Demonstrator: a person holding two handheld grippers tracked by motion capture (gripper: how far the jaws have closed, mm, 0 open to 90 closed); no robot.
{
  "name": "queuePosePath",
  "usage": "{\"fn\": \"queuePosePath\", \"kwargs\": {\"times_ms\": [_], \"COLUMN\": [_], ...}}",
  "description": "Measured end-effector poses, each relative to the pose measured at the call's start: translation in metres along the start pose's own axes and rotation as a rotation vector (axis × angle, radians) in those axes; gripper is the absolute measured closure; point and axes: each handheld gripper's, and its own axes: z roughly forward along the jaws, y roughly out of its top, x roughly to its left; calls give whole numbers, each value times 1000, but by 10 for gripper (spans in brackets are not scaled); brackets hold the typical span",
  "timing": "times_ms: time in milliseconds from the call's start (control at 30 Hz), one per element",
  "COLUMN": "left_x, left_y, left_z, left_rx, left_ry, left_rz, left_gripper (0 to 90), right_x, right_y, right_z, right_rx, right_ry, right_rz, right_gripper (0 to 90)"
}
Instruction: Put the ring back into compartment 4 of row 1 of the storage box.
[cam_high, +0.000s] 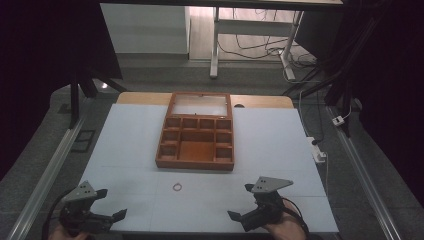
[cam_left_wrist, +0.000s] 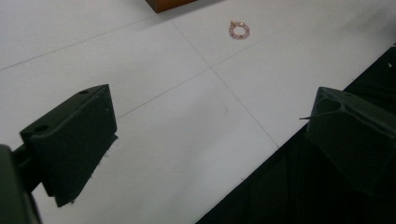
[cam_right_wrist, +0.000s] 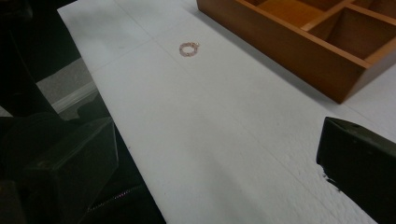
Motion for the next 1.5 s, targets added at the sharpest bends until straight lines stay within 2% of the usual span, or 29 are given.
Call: {"fn": "queuePosePath", "kwargs": {"times_ms": [100,467,667,1033,1133,1500], "left_x": [0,0,0,0,0,0], "left_y": [0,0,0,0,0,0], "left_z": [0,0,0,0,0,0], "left_rx": [0,-2,-2,-1,-1,1], "left_ry": [-1,-4,-3,-6,-6,-5], "left_rz": [-1,3,4,5,5,7], "left_gripper": [19,20,20,20,20,20], "right_x": [1,5,5,6,7,9], "right_y": [4,15,19,27,31,44], "right_z": [5,27,42,69,76,105], "right_rx": [8,45,52,110,109,162], "right_ry": [3,13,27,33,39,72], "right_rz": [-20,-32,-72,-65,-75,-103], "right_gripper": [0,0,0,0,0,0]}}
